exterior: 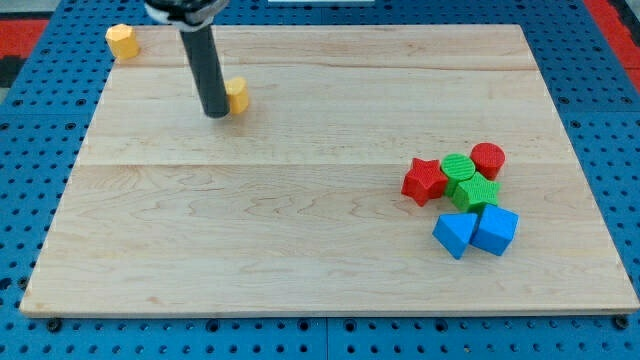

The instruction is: Push the yellow heart towards the top center

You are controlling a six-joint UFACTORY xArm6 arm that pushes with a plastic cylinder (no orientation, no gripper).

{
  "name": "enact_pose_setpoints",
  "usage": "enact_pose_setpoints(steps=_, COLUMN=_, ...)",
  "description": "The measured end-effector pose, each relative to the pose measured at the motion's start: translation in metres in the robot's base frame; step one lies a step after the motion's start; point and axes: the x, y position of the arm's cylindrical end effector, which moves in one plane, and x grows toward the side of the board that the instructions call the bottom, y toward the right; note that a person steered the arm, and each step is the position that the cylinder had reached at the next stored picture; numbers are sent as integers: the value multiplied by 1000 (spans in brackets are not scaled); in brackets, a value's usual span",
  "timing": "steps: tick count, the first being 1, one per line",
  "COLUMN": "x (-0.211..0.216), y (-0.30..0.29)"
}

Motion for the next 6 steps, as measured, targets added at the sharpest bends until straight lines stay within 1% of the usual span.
enact_pose_setpoints(steps=1, x=-25, y=53)
enact_pose_setpoints(steps=2, x=-41, y=75)
enact_pose_setpoints(steps=3, x=-16, y=1)
enact_pose_setpoints(steps=4, x=-39, y=-11)
enact_pose_setpoints(steps=5, x=-67, y=38)
enact_pose_setpoints(steps=6, x=-71, y=105)
